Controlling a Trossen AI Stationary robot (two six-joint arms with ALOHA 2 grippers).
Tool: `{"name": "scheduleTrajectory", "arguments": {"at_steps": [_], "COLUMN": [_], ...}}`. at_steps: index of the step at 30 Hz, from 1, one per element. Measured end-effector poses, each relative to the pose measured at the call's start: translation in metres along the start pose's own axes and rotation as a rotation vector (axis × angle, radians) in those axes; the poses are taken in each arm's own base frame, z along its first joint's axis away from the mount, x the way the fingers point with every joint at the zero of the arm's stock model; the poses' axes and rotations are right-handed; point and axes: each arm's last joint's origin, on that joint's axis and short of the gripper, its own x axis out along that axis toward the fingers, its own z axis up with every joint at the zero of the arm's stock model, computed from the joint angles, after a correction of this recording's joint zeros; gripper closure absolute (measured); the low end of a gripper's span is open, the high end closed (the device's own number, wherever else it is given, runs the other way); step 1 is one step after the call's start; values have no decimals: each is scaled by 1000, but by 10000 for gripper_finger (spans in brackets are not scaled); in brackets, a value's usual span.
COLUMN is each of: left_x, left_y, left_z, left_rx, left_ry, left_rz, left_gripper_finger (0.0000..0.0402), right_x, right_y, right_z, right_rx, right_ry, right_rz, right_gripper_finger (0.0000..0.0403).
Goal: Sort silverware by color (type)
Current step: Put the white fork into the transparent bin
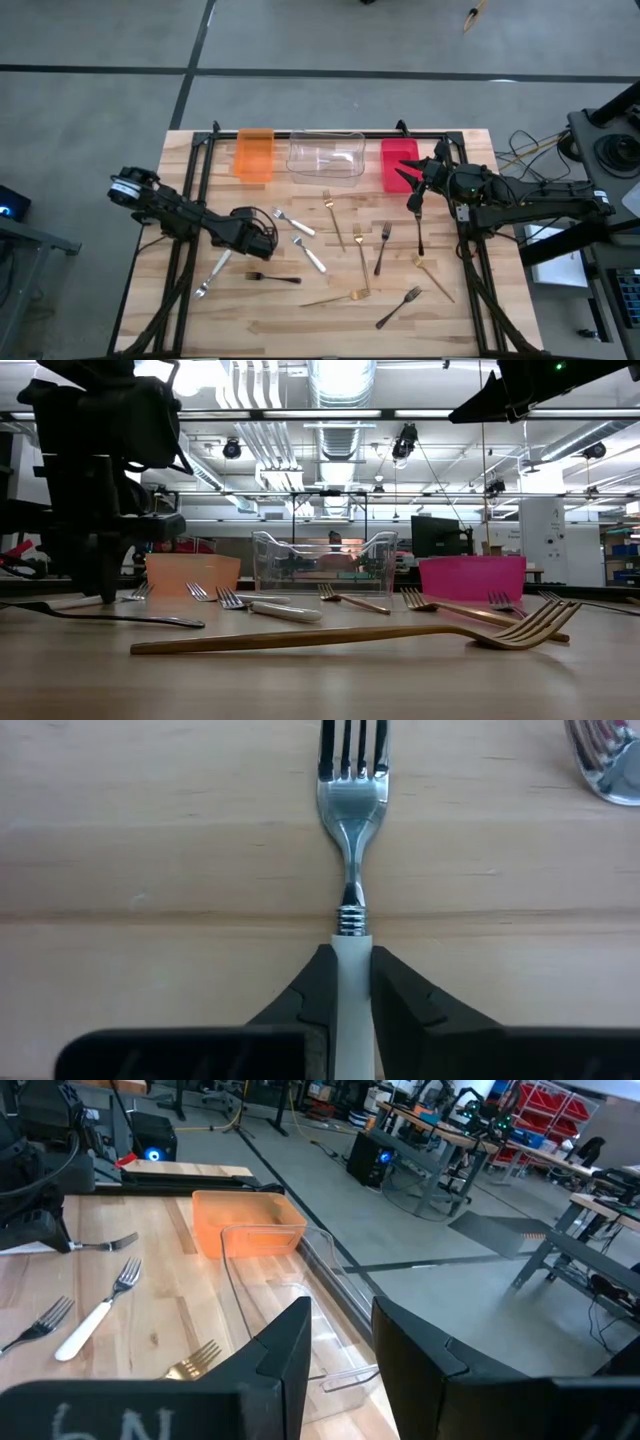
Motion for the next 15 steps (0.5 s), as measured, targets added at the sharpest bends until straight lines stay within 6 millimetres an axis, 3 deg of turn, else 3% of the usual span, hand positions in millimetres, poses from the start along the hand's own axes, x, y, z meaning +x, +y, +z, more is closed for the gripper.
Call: {"name": "scheduleTrajectory", "arguments": {"at_steps": [15], "left_x": [-41], "left_y": [-4], "left_z": [11], "left_rx": [157], "left_ry": [48], "left_rz": [51], "left_gripper_finger": [378], "right_x": [0], "right_y": [0], "right_z": [0], "right_rx": [0], "right_ry": [0], "right_rz": [0], "right_gripper_finger": [303]}}
